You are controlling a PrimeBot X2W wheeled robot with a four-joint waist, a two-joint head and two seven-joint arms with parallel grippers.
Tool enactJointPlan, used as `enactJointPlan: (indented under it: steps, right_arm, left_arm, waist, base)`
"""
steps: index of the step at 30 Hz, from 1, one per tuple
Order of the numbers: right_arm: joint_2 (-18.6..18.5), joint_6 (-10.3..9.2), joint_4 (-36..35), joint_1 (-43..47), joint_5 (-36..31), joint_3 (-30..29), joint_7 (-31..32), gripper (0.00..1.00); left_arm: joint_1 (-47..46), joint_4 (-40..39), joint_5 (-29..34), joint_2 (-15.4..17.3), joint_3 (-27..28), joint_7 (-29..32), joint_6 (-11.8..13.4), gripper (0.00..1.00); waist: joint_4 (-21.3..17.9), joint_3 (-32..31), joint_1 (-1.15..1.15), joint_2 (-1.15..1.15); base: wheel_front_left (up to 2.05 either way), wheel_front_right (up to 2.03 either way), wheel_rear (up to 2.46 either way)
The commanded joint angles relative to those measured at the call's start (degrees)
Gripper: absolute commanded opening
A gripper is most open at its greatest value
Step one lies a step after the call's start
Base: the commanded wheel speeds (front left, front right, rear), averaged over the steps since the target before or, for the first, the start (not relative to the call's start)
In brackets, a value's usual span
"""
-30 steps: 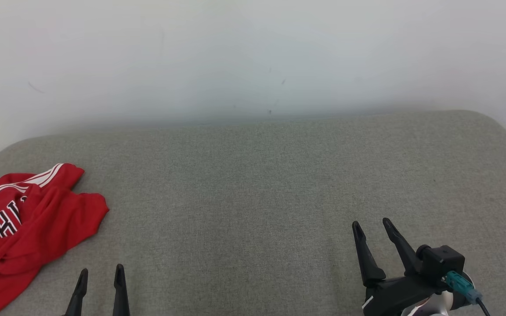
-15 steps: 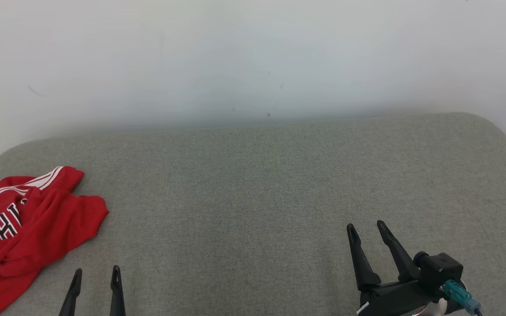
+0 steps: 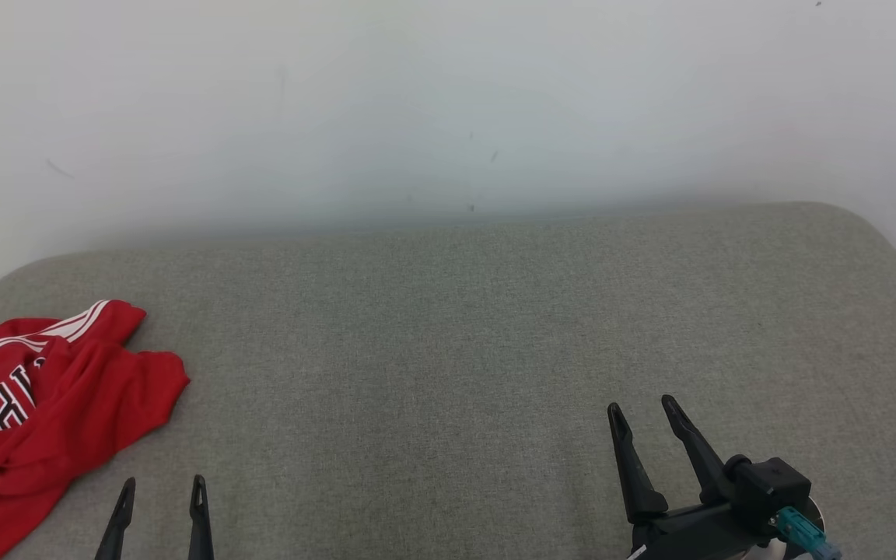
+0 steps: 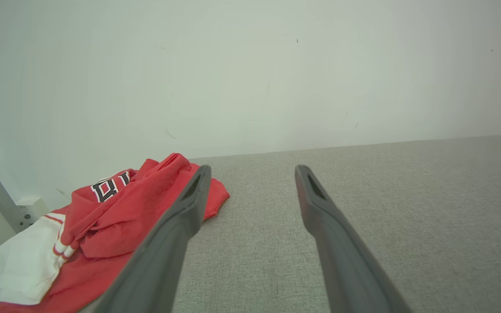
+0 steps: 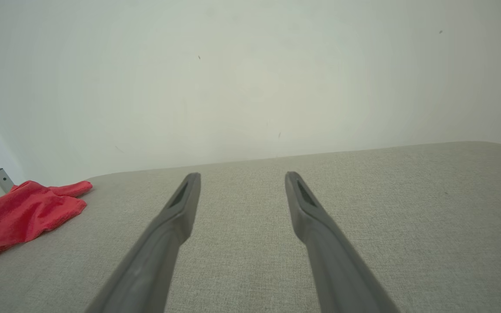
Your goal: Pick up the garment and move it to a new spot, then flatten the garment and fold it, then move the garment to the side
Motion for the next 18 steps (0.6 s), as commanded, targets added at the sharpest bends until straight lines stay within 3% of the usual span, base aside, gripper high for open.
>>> enactJointPlan:
  steps: [1, 18]
  right_arm:
    - [-0.1, 0.04, -0.2, 0.3, -1.1, 0.5, -0.5, 1.00]
    - [1.1, 0.04, -0.8, 1.3, -1.9, -2.6, 1.9, 1.00]
  left_arm:
    - [0.9, -0.4, 1.6, 0.4, 0.3, -0.2, 0.4, 1.00]
    - [1.2, -0.2, 0.8, 0.1, 0.5, -0.2, 0.1, 1.00]
  waist:
    - [-0.1, 0.0, 0.00, 0.00]
    - [-0.3, 0.0, 0.00, 0.00]
  base:
    - [0.00, 0.00, 0.00]
    - [0.00, 0.00, 0.00]
